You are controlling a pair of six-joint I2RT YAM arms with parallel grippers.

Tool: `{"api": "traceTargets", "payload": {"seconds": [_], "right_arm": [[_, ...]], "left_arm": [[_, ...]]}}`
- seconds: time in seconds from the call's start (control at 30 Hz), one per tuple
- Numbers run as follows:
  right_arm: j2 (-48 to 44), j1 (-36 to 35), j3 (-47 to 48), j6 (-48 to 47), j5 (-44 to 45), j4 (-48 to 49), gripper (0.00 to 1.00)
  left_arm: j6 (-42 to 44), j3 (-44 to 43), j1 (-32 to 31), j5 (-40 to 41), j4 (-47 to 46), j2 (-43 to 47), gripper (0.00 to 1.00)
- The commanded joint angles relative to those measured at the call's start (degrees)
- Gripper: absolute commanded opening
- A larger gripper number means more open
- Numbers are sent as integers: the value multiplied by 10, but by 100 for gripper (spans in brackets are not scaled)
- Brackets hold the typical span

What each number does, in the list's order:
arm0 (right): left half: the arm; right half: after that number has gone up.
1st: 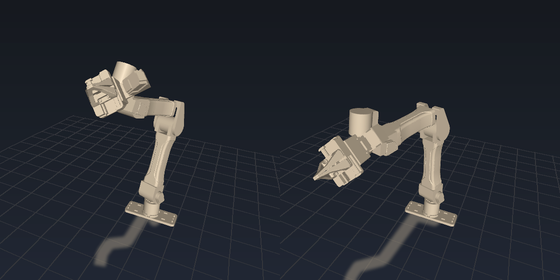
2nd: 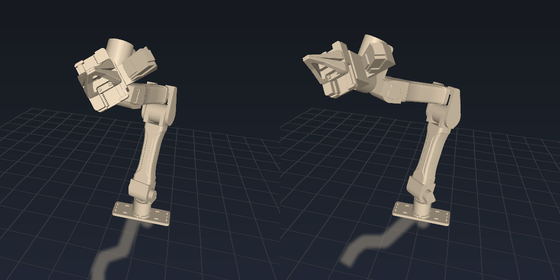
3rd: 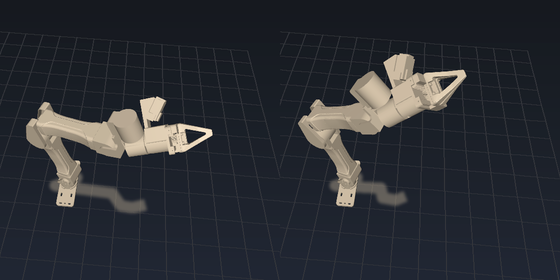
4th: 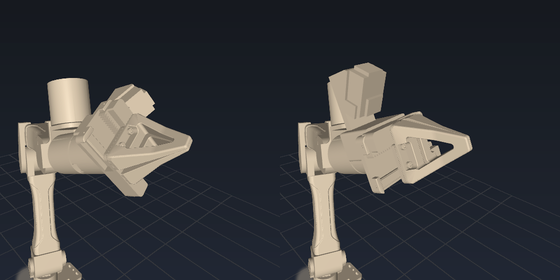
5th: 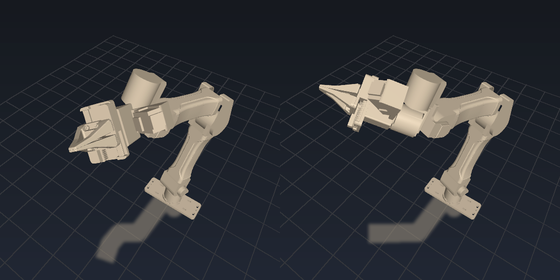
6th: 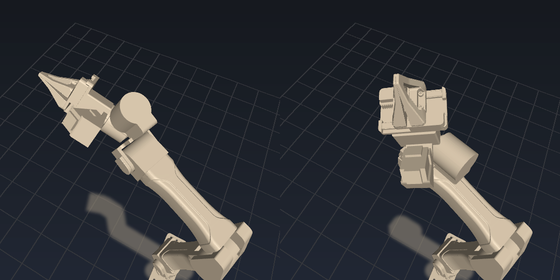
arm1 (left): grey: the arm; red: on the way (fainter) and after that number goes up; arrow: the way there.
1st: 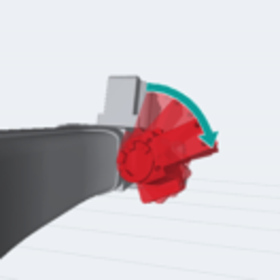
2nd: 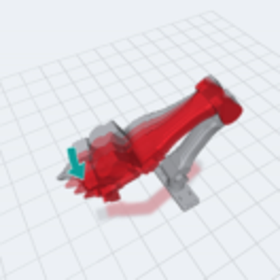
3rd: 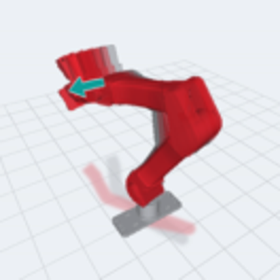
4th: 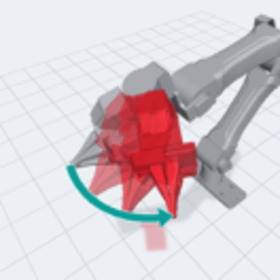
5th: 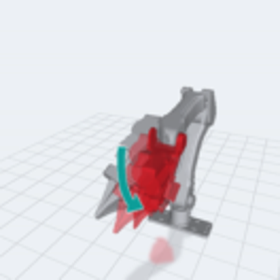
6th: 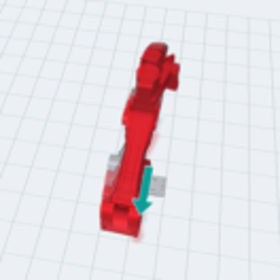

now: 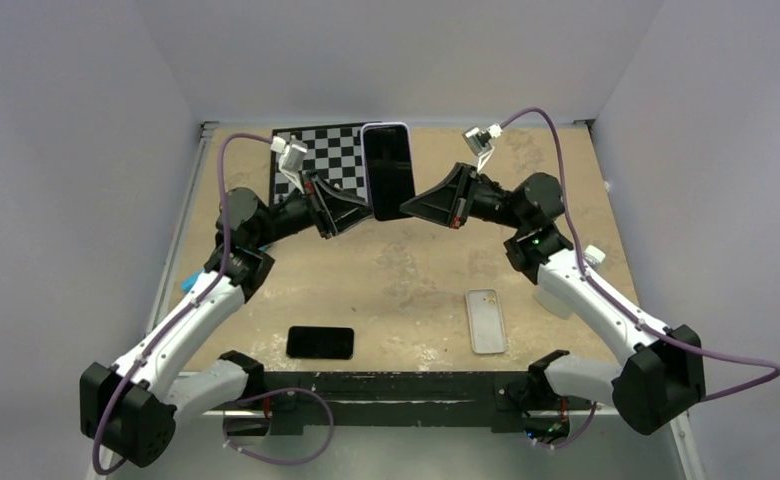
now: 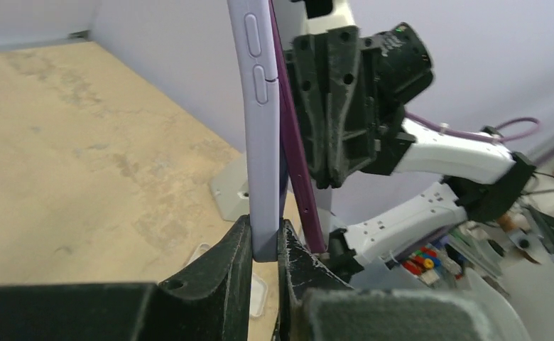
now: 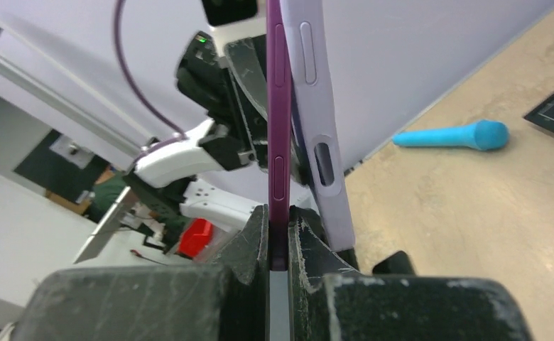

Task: Take the phone out of the phone case
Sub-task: Remove the phone case from the phone, then place the phone at the center of the board.

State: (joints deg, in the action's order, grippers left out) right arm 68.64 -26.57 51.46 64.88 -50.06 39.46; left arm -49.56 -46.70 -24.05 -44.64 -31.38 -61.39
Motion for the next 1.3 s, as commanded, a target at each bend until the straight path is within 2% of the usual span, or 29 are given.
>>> {"api": "traceTargets", "payload": {"seconds": [0.0,0.1,0.2,0.27,0.33,0.43,0.53,0.7,0.8,0.93,1.07,1.27], "right_arm": [[-42,-6,31,-143,-12,-154,0],[-52,-12,25,-194,-15,-210,0],[-50,-14,19,-234,-13,-249,0],[-33,-16,49,-303,3,-336,0],[4,-25,98,-423,54,-471,0],[92,-51,174,-516,162,-617,0],[176,-99,226,-560,241,-658,0],[313,-163,318,-700,214,-710,0],[377,-186,363,-774,161,-735,0],[488,-205,487,-854,122,-869,0],[580,-222,567,-899,105,-970,0],[617,-235,568,-904,105,-960,0]], "left_arm": [[147,-29,27,224,224,84,0],[166,-37,54,345,309,117,0],[151,-33,85,421,364,135,0],[140,-33,103,466,388,147,0],[141,-36,118,505,406,158,0],[168,-51,126,516,420,160,0],[184,-58,133,532,431,160,0],[199,-62,134,571,446,168,0],[200,-64,134,579,449,170,0],[197,-64,134,584,455,170,0],[192,-64,134,579,455,172,0],[190,-63,134,568,451,171,0]]}}
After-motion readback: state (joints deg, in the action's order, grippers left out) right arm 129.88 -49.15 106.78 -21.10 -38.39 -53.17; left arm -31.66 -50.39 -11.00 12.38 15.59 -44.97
